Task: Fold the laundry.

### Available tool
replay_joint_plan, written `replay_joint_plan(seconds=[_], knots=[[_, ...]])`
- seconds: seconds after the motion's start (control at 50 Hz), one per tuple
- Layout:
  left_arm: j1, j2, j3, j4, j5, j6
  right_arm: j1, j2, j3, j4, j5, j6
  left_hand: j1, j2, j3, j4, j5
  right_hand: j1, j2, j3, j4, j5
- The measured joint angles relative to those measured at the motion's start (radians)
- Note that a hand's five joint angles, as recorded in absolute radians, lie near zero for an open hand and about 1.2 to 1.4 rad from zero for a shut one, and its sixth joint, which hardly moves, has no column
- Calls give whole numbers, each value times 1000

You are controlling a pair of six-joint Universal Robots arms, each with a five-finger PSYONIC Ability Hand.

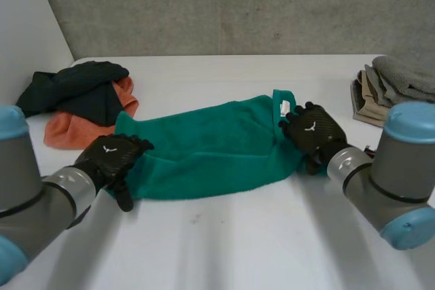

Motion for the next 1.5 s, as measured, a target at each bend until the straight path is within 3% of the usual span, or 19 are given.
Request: replay_joint_plan(seconds=[0.18,0.26,0.44,0.54,0.68,0.7,0.78,0.86,1.06,1.18,1.26,1.46,1.5], knots=[[2,9,129,-104,73,52,-28,-88,-69,128,3,216,6,1,2,3,2,-16,-14,-13,-10,-18],[-11,-111,259,-102,58,41,-53,-65,-146,236,9,313,301,261,255,269,248,-16,-14,-13,-10,-18],[-28,-374,474,-135,-34,54,-75,6,-175,324,19,289,476,450,445,459,433,-16,-14,-13,-10,-18],[-23,-453,529,-153,-57,84,-81,13,-139,290,20,269,297,298,295,297,274,-16,-14,-13,-10,-17],[-12,-516,555,-131,-58,132,-84,8,-106,237,23,264,307,299,287,299,282,-16,-14,-13,-10,-15],[-11,-523,557,-126,-57,140,-84,7,-103,231,25,264,446,432,417,430,407,-16,-14,-13,-10,-15],[-12,-525,557,-117,-61,156,-84,3,-101,222,31,265,562,808,798,806,762,-16,-14,-13,-10,-15],[-15,-515,555,-108,-69,166,-84,-1,-104,218,36,265,560,978,969,990,948,-16,-14,-13,-10,-15],[-15,-376,527,-93,-89,195,-90,-14,-143,249,36,271,560,984,977,998,954,-16,-14,-13,-10,-15],[-15,-260,475,-66,-55,175,-96,-5,-180,318,17,285,560,960,954,972,941,-16,-14,-13,-10,-15],[-16,-214,426,-39,4,165,-93,7,-199,369,-6,298,560,754,754,763,742,-16,-14,-13,-10,-15],[-8,-294,391,-44,27,168,-84,26,-165,343,-14,301,560,725,727,733,713,-16,-14,-13,-10,-15],[-6,-322,396,-48,22,169,-85,29,-157,334,-14,298,524,575,585,593,571,-16,-14,-13,-10,-15]])
